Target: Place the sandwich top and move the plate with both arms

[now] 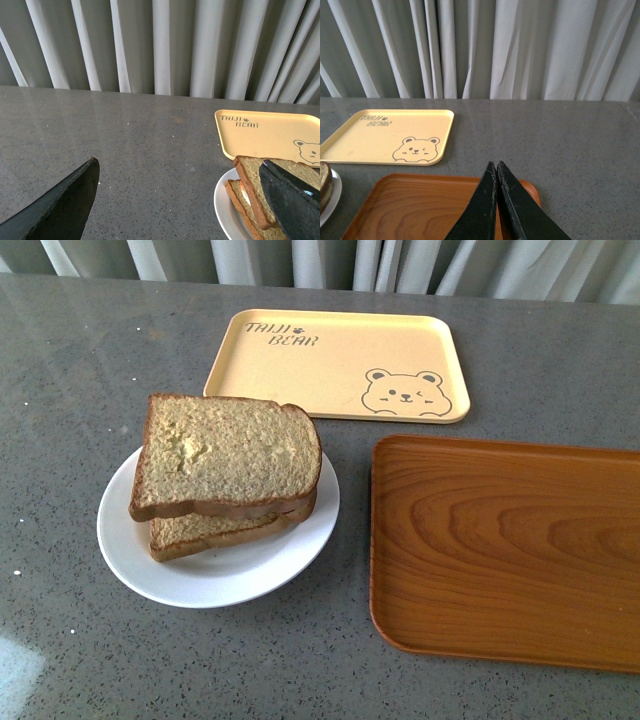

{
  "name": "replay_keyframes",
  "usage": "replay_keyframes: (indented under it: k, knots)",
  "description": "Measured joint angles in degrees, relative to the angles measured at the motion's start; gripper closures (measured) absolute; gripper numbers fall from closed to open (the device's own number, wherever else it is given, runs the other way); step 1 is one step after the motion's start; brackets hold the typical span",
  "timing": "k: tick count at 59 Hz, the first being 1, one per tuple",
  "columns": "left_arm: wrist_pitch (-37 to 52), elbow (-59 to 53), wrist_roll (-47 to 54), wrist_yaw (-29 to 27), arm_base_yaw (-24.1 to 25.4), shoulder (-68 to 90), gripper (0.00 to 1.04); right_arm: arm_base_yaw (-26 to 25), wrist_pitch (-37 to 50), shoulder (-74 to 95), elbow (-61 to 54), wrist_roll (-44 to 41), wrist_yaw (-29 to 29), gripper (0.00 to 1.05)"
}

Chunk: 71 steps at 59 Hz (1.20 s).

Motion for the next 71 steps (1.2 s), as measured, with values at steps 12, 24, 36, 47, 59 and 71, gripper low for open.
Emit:
replay_keyframes:
  k: [12, 24, 36, 47, 59, 71]
  knots:
    - [0.0, 0.0, 0.0, 0.0, 0.0, 0.0, 0.09, 0.0, -2.9, -2.9, 0.0, 0.0, 0.0, 1.03]
    - [0.0, 0.0, 0.0, 0.0, 0.0, 0.0, 0.09, 0.0, -13.1, -11.2, 0.0, 0.0, 0.0, 1.03]
    - [0.0, 0.0, 0.0, 0.0, 0.0, 0.0, 0.09, 0.0, -14.2, -13.8, 0.0, 0.0, -0.1, 1.03]
    - [0.0, 0.0, 0.0, 0.0, 0.0, 0.0, 0.09, 0.0, -14.2, -13.9, 0.0, -0.1, -0.1, 0.84]
    - [-5.9, 2.8, -9.1, 20.0, 6.6, 7.4, 0.09, 0.0, -14.2, -13.9, 0.0, -0.1, -0.1, 0.49]
    - [16.0, 2.9, -25.0, 35.9, 14.2, 32.8, 0.09, 0.0, -14.2, -13.9, 0.0, -0.1, -0.2, 0.12]
